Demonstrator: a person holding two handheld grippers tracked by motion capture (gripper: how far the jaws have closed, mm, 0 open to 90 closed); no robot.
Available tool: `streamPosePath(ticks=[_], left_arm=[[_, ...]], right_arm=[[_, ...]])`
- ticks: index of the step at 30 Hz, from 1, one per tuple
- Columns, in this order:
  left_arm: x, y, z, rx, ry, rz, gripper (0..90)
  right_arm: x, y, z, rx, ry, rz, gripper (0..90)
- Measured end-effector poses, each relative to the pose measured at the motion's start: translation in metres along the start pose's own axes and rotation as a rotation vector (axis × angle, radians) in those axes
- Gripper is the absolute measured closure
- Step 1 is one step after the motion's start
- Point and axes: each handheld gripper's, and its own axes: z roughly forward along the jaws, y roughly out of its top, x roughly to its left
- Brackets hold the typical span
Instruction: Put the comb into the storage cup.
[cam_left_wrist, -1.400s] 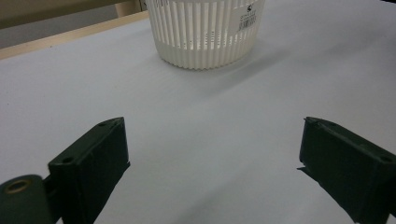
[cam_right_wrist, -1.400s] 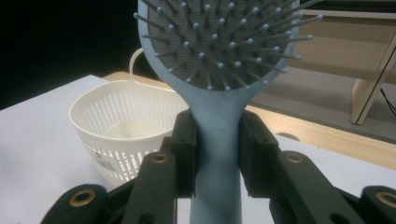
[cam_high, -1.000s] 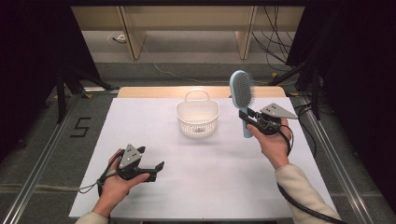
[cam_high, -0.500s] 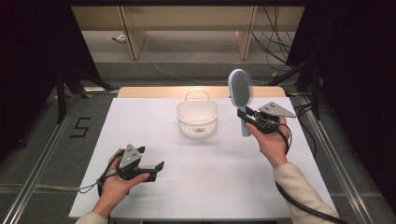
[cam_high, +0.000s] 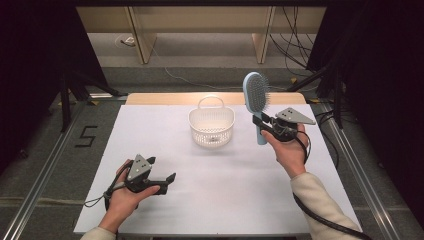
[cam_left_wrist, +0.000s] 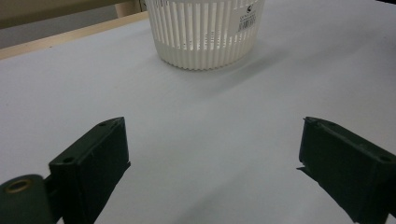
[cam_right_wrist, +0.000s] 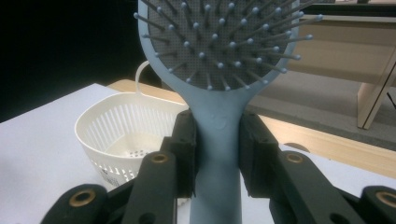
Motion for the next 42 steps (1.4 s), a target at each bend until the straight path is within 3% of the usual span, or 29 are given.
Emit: streamPosePath(ticks=[42], left_arm=[[0.0, 0.0, 0.0, 0.001, 0.0, 0.002, 8.0]], right_arm=[[0.011, 0.006, 0.017, -0.005, 0.02, 0.013, 70.4]])
